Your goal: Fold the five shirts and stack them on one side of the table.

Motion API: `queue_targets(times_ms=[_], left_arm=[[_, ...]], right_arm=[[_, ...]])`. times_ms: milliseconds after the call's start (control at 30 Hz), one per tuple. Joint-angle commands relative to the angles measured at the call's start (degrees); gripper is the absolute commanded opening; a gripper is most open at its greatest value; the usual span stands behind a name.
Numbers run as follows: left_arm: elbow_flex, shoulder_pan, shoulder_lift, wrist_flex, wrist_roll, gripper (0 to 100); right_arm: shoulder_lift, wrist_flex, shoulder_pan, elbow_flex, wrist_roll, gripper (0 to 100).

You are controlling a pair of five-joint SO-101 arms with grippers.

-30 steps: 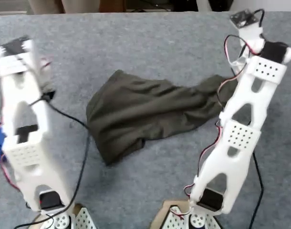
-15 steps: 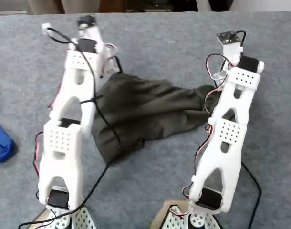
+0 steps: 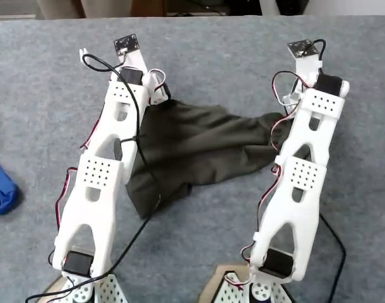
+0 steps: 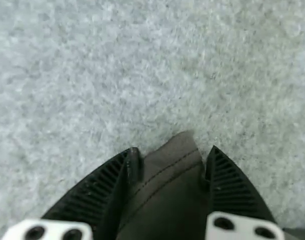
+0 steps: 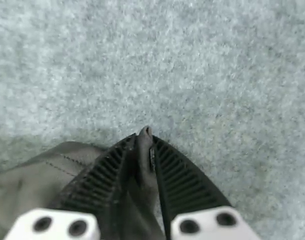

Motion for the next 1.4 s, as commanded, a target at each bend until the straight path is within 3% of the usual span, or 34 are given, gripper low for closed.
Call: queue_targets(times_ms=[0,200,367,667,800,1367], left_arm=[[-3.0,0.4,0.0,0.1,0.5,18],[-3.0,0.4,0.1,0.1,0.4,1],[-3.8,0.5,-0.2,2.0,0.5,2],[-25.7,-0.2,-5.2,19.3,-1.3,2],[-25.8,-0.5,-9.4,22.9,-5.1,2],[-25.6,-12.6,-43.4,25.8,-8.7,2]], right_arm=[[-0.2,-1.1,-1.1,-2.7,-0.6,0.4],[-0.2,-1.1,-1.1,-2.7,-0.6,0.4],[-0.3,-1.1,-1.1,-2.7,-0.6,0.4],[-13.6,3.3,-4.9,-2.8,-0.2,0.4],[-22.9,6.9,-7.3,-2.7,-0.2,0.4],[-60.3,10.5,-10.1,-2.1,-0.3,0.5]])
